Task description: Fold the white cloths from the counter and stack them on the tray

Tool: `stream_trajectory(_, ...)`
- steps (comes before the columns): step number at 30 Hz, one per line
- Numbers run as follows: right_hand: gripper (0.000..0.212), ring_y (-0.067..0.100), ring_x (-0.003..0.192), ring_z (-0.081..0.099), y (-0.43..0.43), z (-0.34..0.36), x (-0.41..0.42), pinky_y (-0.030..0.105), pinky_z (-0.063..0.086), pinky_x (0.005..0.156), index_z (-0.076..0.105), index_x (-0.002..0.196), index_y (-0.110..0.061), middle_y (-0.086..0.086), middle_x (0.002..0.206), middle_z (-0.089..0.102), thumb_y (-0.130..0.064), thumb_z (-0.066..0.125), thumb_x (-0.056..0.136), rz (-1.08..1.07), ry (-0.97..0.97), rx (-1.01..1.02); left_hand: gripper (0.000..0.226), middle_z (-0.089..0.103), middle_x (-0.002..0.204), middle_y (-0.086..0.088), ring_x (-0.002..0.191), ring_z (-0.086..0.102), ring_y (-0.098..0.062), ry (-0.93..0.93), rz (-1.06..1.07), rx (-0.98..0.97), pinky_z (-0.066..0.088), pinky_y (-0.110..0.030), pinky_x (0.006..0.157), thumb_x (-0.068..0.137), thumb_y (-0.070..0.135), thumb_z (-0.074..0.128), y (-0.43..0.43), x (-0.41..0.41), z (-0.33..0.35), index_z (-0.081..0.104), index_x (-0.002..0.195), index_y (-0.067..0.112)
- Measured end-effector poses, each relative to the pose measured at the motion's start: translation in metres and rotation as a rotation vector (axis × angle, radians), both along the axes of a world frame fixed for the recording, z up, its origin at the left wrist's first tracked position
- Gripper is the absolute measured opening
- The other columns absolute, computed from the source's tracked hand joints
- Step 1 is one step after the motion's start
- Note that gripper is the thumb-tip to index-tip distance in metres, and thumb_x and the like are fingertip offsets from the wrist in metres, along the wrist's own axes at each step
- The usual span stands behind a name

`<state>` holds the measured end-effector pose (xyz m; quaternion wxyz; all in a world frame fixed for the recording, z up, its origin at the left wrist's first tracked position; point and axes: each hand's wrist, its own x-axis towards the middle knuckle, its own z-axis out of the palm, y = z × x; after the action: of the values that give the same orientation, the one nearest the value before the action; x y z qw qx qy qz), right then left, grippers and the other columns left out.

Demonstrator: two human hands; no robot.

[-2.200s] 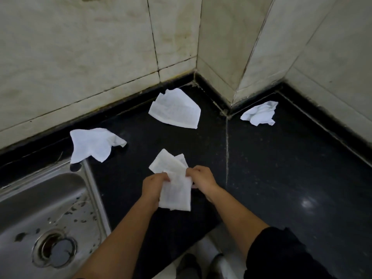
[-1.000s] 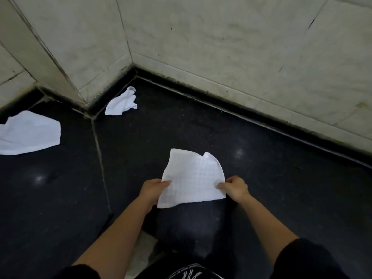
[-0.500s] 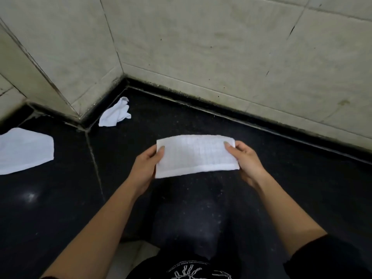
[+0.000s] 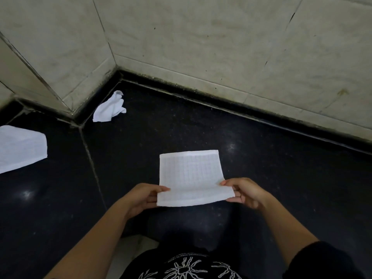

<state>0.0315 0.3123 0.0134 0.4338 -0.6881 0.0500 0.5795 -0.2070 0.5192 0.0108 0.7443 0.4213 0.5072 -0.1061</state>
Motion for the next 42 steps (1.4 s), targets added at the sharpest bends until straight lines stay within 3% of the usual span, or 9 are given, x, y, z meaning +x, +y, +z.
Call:
stream_trajectory(5, 0.044, 0.029, 0.088, 0.072, 0.006, 0.0, 0.009, 0.032, 0.06, 0.069, 0.065, 0.11, 0.008, 0.022, 0.108, 0.071, 0.001, 0.032, 0.082, -0.085, 0.169, 0.028, 0.038, 0.072, 0.109, -0.016, 0.105, 0.067, -0.03, -0.029, 0.091, -0.164, 0.053, -0.041, 0.088, 0.088, -0.003, 0.036, 0.014, 0.004, 0.003, 0.074, 0.087, -0.001)
stream_trajectory(11, 0.028, 0.02, 0.087, 0.074, 0.019, -0.005, 0.02, 0.022, 0.059, 0.064, 0.066, 0.11, 0.006, 0.016, 0.102, 0.074, 0.008, 0.052, 0.087, -0.088, 0.092, 0.073, 0.038, 0.068, 0.118, -0.017, 0.11, 0.065, -0.031, -0.077, 0.018, -0.232, 0.058, -0.043, 0.085, 0.088, -0.013, 0.041, 0.031, 0.014, 0.0, 0.062, 0.117, -0.001)
stream_trajectory(15, 0.025, 0.022, 0.079, 0.075, 0.035, -0.012, 0.025, 0.024, 0.059, 0.061, 0.066, 0.108, 0.009, 0.018, 0.091, 0.075, -0.005, 0.066, 0.087, -0.081, -0.054, 0.015, 0.037, 0.071, 0.111, -0.014, 0.102, 0.068, -0.025, -0.025, 0.035, -0.104, 0.061, -0.029, 0.071, 0.088, -0.015, 0.05, 0.035, 0.029, -0.005, 0.064, 0.118, 0.001)
stream_trajectory(19, 0.043, 0.024, 0.076, 0.074, 0.048, -0.014, 0.026, 0.028, 0.06, 0.063, 0.07, 0.092, 0.003, 0.015, 0.083, 0.076, -0.037, 0.079, 0.077, 0.037, -0.184, -0.086, 0.023, 0.073, 0.1, -0.017, 0.089, 0.072, -0.027, 0.082, 0.061, 0.01, 0.062, -0.032, 0.068, 0.087, -0.002, 0.064, 0.031, 0.04, -0.006, 0.066, 0.11, -0.003)
stream_trajectory(23, 0.039, 0.015, 0.052, 0.054, 0.055, -0.029, 0.033, 0.021, 0.044, 0.049, 0.064, 0.064, -0.001, 0.009, 0.063, 0.064, -0.034, 0.08, 0.077, 0.083, -0.48, -0.137, 0.032, 0.074, 0.088, -0.01, 0.073, 0.073, -0.022, 0.094, 0.066, 0.145, 0.06, -0.029, 0.062, 0.081, 0.029, 0.076, 0.029, 0.048, -0.013, 0.069, 0.098, 0.003)
stream_trajectory(28, 0.02, 0.019, 0.08, 0.069, 0.057, -0.043, 0.04, 0.032, 0.056, 0.077, 0.076, 0.076, -0.008, 0.004, 0.085, 0.073, -0.027, 0.083, 0.075, 0.132, -0.602, -0.05, 0.031, 0.069, 0.078, -0.003, 0.071, 0.063, -0.014, 0.091, -0.033, 0.464, 0.053, -0.023, 0.06, 0.082, 0.032, 0.075, 0.033, 0.051, -0.03, 0.075, 0.083, 0.001)
stream_trajectory(31, 0.012, 0.021, 0.084, 0.071, 0.058, -0.042, 0.039, 0.032, 0.056, 0.08, 0.077, 0.08, -0.009, 0.004, 0.085, 0.075, -0.021, 0.08, 0.078, 0.083, -0.563, 0.016, 0.032, 0.063, 0.066, 0.001, 0.061, 0.056, -0.009, 0.088, -0.117, 0.606, 0.044, -0.019, 0.056, 0.083, 0.031, 0.074, 0.032, 0.049, -0.031, 0.072, 0.068, 0.004)
stream_trajectory(36, 0.011, 0.024, 0.085, 0.071, 0.062, -0.04, 0.043, 0.037, 0.058, 0.08, 0.075, 0.079, -0.005, 0.007, 0.084, 0.075, -0.015, 0.075, 0.082, -0.069, -0.492, 0.08, 0.011, 0.074, 0.083, -0.011, 0.084, 0.071, -0.027, -0.069, -0.002, 0.571, 0.059, -0.044, 0.081, 0.082, 0.022, 0.076, 0.034, 0.047, -0.034, 0.077, 0.082, 0.011)
stream_trajectory(42, 0.016, 0.021, 0.088, 0.069, 0.071, -0.055, 0.042, 0.033, 0.055, 0.082, 0.074, 0.084, -0.009, 0.003, 0.088, 0.073, -0.025, 0.072, 0.087, 0.018, -0.575, -0.027, 0.007, 0.073, 0.083, -0.011, 0.088, 0.07, -0.033, -0.011, 0.023, 0.601, 0.058, -0.051, 0.078, 0.085, 0.023, 0.073, 0.037, 0.051, -0.044, 0.074, 0.088, 0.029)
